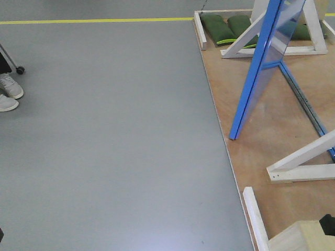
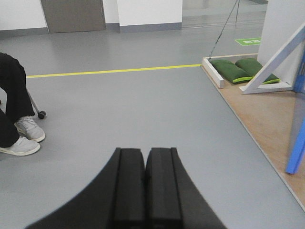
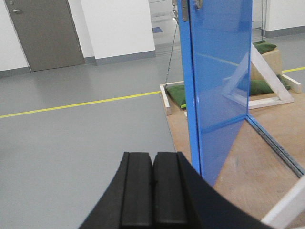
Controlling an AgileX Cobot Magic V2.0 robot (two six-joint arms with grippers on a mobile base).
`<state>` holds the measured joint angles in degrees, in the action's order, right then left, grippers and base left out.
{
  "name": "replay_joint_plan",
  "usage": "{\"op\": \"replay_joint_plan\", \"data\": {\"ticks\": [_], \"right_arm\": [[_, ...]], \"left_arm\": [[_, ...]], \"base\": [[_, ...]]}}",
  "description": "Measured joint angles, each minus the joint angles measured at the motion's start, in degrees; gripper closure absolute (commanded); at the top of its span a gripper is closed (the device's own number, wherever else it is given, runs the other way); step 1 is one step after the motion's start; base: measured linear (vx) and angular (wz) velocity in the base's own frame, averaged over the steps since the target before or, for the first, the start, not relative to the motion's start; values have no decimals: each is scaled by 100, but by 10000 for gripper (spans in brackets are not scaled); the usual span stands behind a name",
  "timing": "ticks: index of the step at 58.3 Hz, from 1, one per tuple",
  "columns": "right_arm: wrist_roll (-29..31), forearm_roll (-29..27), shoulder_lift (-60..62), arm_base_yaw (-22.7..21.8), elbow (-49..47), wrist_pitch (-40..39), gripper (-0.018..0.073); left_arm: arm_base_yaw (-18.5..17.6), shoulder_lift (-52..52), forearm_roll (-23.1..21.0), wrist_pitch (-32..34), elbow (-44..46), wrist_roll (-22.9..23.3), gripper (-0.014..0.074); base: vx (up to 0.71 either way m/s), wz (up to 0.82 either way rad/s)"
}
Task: Move to blue door and open it
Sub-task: 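Drive the base forward and turn toward the blue door's edge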
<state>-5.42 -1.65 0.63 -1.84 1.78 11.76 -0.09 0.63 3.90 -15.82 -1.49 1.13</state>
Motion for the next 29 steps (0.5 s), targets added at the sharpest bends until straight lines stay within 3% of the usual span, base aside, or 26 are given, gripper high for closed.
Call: {"op": "replay_joint_plan", "data": {"ticks": [29], "right_arm": [[0,0,0,0,0,0,547]], "left_arm": [[0,0,0,0,0,0,524]], "base": [[39,5]]}}
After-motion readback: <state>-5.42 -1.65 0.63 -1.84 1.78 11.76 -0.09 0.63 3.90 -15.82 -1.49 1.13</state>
